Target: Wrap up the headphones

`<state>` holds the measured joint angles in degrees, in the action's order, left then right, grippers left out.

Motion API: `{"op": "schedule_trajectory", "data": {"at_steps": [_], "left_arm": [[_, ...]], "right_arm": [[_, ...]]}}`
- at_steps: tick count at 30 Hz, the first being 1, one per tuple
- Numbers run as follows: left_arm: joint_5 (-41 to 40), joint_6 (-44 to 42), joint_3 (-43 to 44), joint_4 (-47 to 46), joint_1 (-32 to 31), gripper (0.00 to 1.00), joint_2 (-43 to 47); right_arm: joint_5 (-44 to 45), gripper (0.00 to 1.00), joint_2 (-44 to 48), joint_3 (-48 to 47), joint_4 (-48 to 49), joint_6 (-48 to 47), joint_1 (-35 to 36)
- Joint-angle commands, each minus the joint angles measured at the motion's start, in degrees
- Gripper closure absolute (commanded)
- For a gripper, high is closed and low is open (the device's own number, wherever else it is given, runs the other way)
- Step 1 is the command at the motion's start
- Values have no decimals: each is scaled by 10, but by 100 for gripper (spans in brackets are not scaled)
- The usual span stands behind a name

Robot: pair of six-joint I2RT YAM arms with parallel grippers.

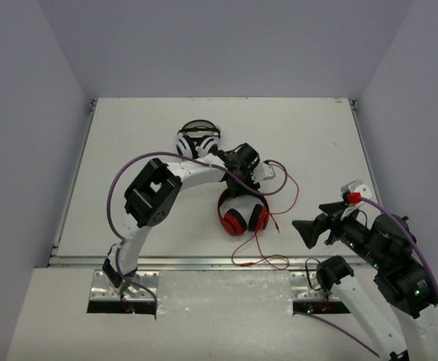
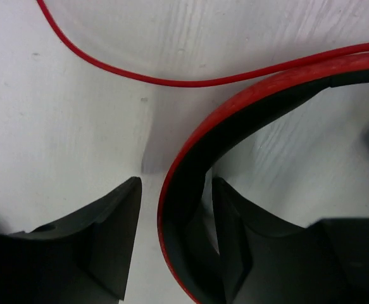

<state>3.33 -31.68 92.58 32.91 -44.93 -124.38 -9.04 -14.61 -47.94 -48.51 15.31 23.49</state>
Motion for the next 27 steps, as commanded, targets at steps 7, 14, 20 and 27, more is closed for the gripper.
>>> {"op": "schedule_trajectory", "data": {"at_steps": [7,14,20,27], "left_arm": [[44,29,-24,-20,33,50,31],[48,54,-6,-13,34,100,23],[-53,158,-8,-62,34,100,127],[-186,304,26,11,30,99,264]], "right_arm": [[3,1,0,1,25,-5,4],[12,1,3,4,25,-5,4],[37,1,6,1,30,8,4],[76,1,-16,-7,64,45,4]]}}
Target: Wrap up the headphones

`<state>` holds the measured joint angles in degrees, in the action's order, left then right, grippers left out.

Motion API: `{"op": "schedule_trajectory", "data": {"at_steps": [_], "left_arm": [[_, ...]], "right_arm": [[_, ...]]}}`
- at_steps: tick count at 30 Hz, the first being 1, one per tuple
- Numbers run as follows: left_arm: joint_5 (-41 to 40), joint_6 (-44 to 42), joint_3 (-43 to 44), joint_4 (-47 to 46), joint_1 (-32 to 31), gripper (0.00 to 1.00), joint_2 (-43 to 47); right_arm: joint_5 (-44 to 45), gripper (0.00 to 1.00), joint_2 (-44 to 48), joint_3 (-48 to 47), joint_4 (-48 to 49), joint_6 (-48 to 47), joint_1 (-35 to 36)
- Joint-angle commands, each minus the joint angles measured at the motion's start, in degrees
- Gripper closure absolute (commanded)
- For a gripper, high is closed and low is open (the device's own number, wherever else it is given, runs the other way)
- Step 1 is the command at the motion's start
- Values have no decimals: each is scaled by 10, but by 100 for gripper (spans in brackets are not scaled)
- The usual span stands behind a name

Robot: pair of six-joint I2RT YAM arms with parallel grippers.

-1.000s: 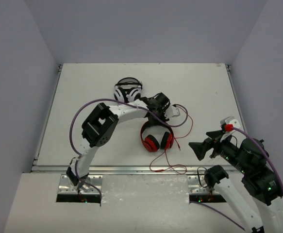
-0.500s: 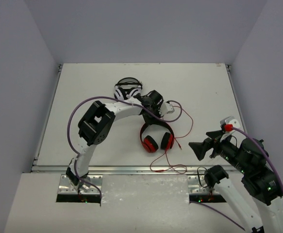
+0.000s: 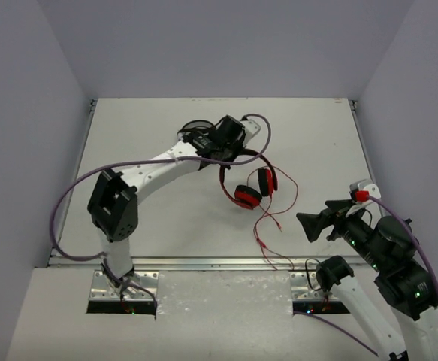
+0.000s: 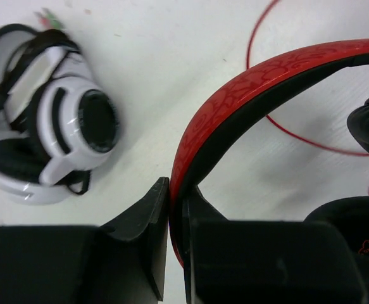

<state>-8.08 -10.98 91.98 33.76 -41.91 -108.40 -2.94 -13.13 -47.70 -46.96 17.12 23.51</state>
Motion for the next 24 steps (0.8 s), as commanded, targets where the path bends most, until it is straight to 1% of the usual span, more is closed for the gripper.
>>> {"op": "schedule_trajectory", "data": {"at_steps": [1,2,3,5,6,7,9,10,11,12,14,15,16,18,21,22,23,24], "left_arm": [[-90,104,27,2,0,100,124],[-107,125,8,-3,0,100,146],[-109,129,-2,-10,-1,100,191],[-134,143,-36,-31,-1,100,236],[-136,147,-46,-38,-2,100,279],[-144,152,-55,-50,-1,100,299],[-156,155,-74,-52,-1,100,346],[-157,152,-78,-50,0,100,359],[-176,150,-77,-41,-1,100,367],[-184,159,-70,-29,-1,100,377],[-192,160,-66,-5,-1,100,385],[-201,174,-66,1,-1,100,392],[-203,176,-66,10,-1,100,396],[-231,196,-72,17,-1,100,411],[-261,220,-78,18,-1,100,439],[-260,222,-77,21,-1,100,444],[-258,225,-74,25,-1,100,449],[-253,231,-72,34,-1,100,456]], "right_arm": [[1,1,-42,-4,60,29,4],[-25,1,-52,2,77,34,4],[-34,1,-59,18,114,34,4],[-43,1,-76,41,154,30,4],[-55,1,-81,51,199,29,4],[-71,1,-94,58,221,30,4],[-132,2,-114,69,276,48,4],[-153,3,-136,72,294,52,4],[-217,4,-149,73,314,54,4],[-240,4,-161,70,347,54,4],[-275,6,-199,65,374,59,4],[-302,7,-211,60,395,60,4],[-312,7,-223,54,399,60,4],[-345,8,-257,44,406,49,4],[-330,9,-282,45,406,15,4],[-310,9,-284,50,411,-4,4],[-310,9,-286,55,418,-10,4],[-312,12,-301,60,424,-12,5]]}}
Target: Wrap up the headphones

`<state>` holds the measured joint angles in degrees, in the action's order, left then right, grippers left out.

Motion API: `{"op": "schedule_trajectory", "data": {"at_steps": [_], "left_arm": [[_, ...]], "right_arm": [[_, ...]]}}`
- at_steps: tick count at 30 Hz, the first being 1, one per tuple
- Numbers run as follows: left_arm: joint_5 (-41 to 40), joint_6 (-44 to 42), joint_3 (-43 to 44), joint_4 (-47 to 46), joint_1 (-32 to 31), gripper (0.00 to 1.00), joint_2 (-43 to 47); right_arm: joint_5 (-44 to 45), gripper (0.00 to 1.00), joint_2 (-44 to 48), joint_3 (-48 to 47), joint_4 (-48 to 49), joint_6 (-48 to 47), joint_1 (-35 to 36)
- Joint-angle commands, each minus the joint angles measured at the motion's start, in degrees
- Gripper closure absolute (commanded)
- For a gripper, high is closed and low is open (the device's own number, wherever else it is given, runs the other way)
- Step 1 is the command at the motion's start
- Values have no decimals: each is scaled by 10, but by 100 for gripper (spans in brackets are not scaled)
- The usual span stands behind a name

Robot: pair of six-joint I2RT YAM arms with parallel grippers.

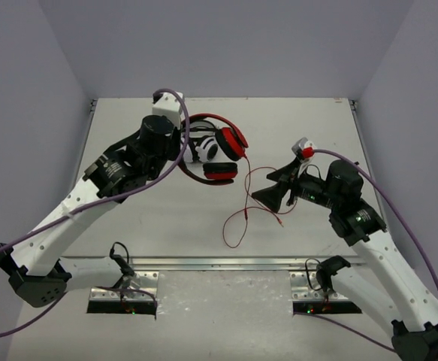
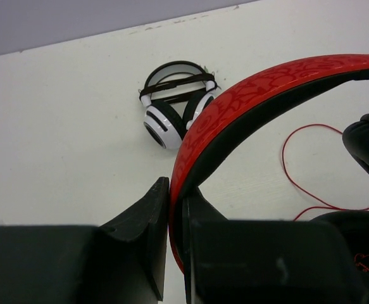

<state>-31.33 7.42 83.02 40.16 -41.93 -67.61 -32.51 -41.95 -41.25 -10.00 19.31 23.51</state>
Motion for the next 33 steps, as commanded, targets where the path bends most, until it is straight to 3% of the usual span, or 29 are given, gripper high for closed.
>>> {"op": "schedule_trajectory", "data": {"at_steps": [1,5,8,11,12,13,15,19,23,27,30,33], "left_arm": [[-18,49,21,-25,-1,100,50],[9,60,21,-18,-1,100,60],[10,64,20,-21,-1,100,64],[-14,66,25,-22,-1,100,60],[-24,66,27,-22,0,100,59],[-39,68,28,-23,0,100,60],[-86,74,26,-31,1,100,64],[-144,66,14,-59,1,100,78],[-197,46,-9,-65,1,100,74],[-177,-12,-74,-112,1,100,79],[-119,-64,-122,-121,0,100,66],[-113,-104,-160,-128,-16,100,51]], "right_arm": [[-47,14,-22,-2,60,-33,4],[-96,18,-59,41,156,0,25],[-44,21,-82,79,214,-13,82],[5,39,-95,107,237,-25,107],[15,61,-95,115,248,-25,108],[20,76,-92,122,251,-25,107],[18,92,-72,158,272,-15,107],[-3,99,-25,221,321,18,108],[-9,99,37,211,264,10,108],[17,99,68,125,99,-41,108],[39,99,52,40,-15,-84,108],[60,99,4,-32,-98,-131,108]]}}
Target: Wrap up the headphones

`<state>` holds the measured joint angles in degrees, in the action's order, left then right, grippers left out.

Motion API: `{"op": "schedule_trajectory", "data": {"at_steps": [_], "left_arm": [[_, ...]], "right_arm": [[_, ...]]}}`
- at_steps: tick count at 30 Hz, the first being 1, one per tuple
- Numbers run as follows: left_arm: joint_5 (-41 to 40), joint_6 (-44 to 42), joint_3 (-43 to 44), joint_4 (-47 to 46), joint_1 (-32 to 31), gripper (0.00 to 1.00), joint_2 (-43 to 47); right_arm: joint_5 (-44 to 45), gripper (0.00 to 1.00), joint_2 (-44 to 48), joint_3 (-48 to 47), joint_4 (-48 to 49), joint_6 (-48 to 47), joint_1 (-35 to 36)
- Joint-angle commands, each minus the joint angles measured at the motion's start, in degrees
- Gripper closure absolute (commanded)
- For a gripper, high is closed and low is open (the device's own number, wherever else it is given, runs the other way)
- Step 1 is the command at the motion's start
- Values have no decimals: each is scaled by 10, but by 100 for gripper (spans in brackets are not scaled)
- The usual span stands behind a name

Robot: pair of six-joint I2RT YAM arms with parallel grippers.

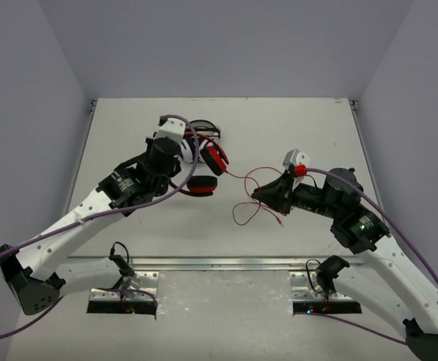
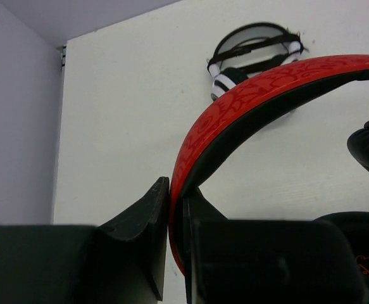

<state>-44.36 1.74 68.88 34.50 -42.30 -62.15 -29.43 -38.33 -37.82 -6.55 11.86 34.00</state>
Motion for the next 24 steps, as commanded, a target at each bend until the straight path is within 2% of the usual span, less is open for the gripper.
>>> {"op": "schedule_trajectory", "data": {"at_steps": [1,3,7,11,15,19,24], "left_arm": [[11,-57,-29,-80,-18,100,-4],[9,-74,-49,-101,-30,100,-3],[67,-104,-56,-102,-46,100,10],[104,-135,-81,-90,-88,100,7],[188,-144,-98,-80,-115,100,18],[194,-152,-117,-79,-135,100,33],[196,-152,-119,-80,-141,100,14]], "right_arm": [[32,99,-41,-80,-148,-72,4],[25,99,-60,-121,-197,-92,5],[45,99,-104,-168,-256,-141,31],[109,99,-140,-204,-311,-191,77],[156,99,-164,-229,-321,-233,100],[112,99,-124,-207,-265,-255,102],[49,99,-97,-238,-258,-269,102]]}}
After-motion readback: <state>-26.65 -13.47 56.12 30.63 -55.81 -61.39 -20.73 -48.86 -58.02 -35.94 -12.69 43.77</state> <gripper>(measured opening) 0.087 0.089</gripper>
